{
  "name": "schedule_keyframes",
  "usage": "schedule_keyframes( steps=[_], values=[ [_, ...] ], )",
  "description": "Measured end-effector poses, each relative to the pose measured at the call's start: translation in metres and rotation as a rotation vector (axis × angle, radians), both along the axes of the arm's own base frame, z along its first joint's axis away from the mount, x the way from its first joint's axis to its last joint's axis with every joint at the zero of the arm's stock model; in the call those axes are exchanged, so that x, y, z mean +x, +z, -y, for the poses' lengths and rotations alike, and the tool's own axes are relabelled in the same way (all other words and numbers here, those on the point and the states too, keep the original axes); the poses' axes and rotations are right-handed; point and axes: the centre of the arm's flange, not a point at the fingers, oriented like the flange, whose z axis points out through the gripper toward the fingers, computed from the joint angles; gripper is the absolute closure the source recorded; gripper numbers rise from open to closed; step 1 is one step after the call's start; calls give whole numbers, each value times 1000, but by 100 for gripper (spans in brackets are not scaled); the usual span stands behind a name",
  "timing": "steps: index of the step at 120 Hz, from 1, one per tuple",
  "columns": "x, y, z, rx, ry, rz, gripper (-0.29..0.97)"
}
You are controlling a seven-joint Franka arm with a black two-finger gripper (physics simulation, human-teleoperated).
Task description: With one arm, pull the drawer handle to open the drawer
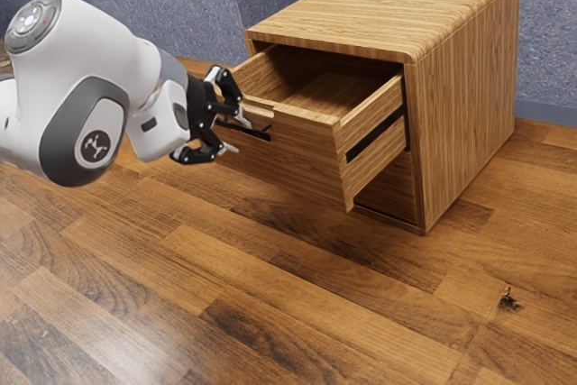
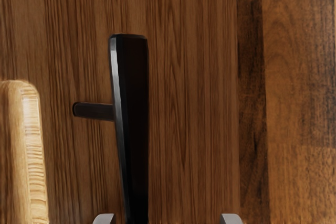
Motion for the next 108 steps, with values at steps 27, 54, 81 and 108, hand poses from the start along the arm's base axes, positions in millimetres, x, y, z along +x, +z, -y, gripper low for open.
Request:
schedule_keyframes(
  steps=[27,54,81,108],
  values=[
    [-2,4,1,2,-1,8,48],
    [-10,19,3,7,-2,36,48],
    [-106,152,140,132,-185,320,43],
    [-61,83,275,-67,-130,-58,16]
  ],
)
